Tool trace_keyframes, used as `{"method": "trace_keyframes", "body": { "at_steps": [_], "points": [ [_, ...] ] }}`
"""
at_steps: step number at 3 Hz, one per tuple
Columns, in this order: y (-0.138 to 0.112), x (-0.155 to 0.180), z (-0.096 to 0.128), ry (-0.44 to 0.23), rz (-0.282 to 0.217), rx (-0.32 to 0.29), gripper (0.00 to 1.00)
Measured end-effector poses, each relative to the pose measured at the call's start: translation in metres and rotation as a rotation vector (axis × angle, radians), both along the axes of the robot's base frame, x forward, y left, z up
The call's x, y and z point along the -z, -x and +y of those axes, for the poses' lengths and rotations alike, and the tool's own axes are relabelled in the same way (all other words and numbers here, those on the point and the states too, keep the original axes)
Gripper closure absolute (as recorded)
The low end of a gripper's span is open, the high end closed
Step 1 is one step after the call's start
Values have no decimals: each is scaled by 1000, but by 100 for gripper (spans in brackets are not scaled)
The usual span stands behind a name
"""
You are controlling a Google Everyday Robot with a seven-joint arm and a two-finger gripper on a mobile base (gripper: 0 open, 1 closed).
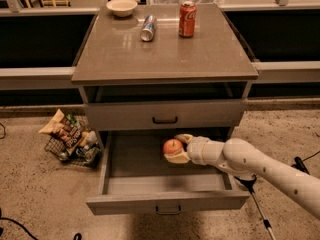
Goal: Place apple into middle drawer
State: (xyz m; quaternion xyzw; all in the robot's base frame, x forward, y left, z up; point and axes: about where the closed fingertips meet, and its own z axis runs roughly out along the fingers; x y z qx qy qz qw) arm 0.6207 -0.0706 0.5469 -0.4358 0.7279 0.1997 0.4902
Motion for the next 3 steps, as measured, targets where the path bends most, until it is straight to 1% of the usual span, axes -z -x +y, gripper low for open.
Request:
{"method": "trace_keyframes", "body": {
  "at_steps": [1, 2, 3],
  "points": [
    [-14, 32, -7, 49, 14, 3, 100],
    [-24, 63, -16, 73, 40, 14, 100],
    [-28, 92, -23, 66, 75, 26, 82]
  ]
}}
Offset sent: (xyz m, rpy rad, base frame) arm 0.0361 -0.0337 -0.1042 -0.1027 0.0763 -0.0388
